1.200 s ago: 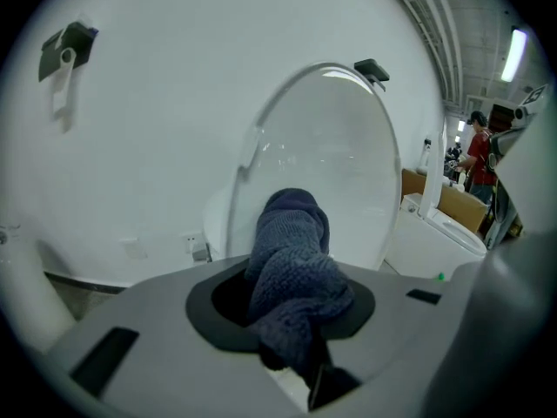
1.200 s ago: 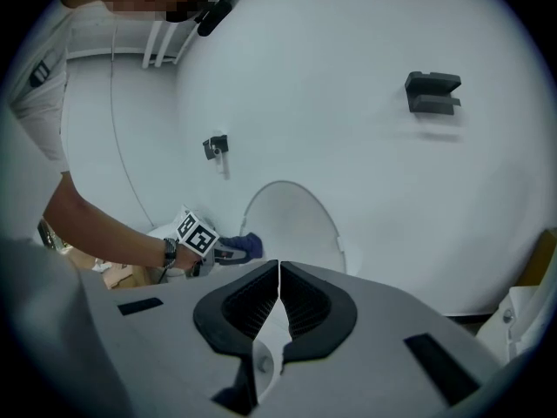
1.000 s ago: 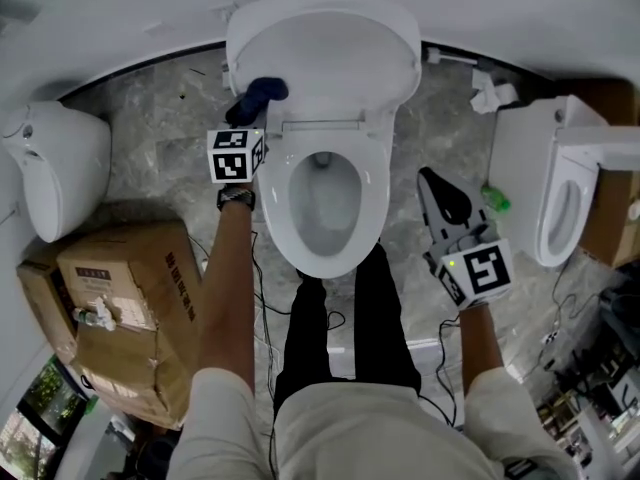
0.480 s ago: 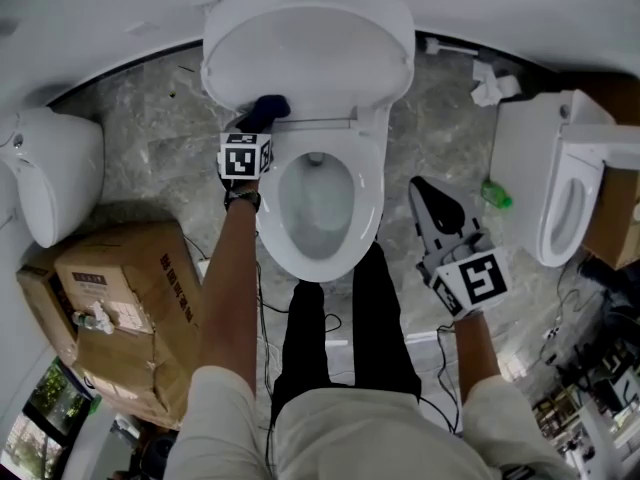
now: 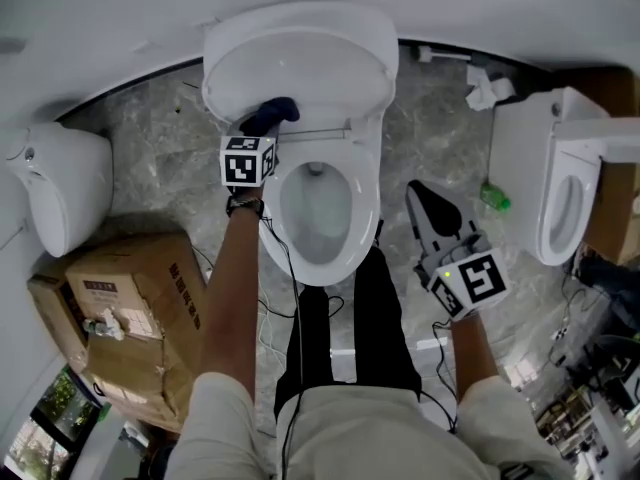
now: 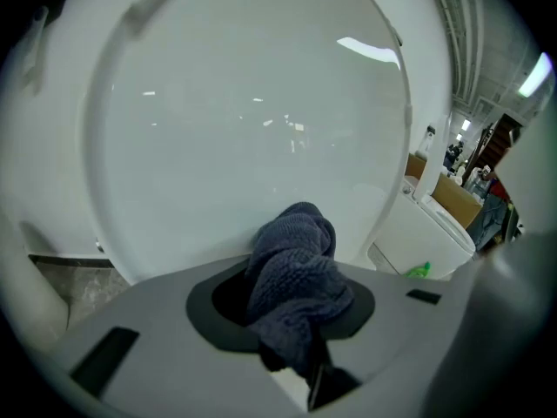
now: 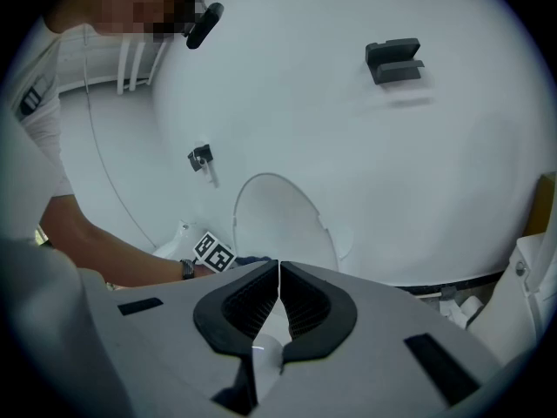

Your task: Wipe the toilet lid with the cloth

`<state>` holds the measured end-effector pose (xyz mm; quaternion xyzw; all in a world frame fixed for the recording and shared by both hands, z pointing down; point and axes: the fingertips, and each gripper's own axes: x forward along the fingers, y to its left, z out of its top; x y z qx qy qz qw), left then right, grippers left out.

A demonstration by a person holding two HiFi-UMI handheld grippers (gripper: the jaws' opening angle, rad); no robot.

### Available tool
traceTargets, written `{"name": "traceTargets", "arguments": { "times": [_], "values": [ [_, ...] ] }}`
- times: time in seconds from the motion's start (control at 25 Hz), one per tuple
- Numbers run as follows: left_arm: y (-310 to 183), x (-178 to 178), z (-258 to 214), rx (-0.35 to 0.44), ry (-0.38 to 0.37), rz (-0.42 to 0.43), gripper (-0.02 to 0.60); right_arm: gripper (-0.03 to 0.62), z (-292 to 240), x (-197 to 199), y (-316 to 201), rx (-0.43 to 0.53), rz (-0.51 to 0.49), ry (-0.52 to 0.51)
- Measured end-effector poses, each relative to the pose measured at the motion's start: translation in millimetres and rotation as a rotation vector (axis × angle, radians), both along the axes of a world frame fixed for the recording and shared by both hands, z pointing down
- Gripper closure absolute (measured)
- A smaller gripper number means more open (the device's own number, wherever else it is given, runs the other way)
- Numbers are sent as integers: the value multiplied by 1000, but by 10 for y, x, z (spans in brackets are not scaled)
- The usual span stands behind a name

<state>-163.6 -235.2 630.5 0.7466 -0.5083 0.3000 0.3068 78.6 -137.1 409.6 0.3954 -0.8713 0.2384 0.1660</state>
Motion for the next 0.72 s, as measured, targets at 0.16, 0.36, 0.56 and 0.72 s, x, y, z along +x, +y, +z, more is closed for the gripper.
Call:
{"name": "traceTargets", "arguments": {
  "times": [0.16, 0.36, 0.56, 0.72],
  "values": [
    [-123, 40, -463, 88, 5, 20, 466, 565, -174, -27, 23, 18, 0, -11],
    [-289, 133, -1119, 219, 25, 44, 466, 565, -368, 61, 37, 44, 6, -7],
    [-470, 276, -1919, 376, 150, 14, 466, 565, -542, 121, 48, 39, 35, -41],
    [-571, 442, -2323, 445, 178, 46, 466, 565, -665, 162, 29, 47, 49, -65]
  ]
}}
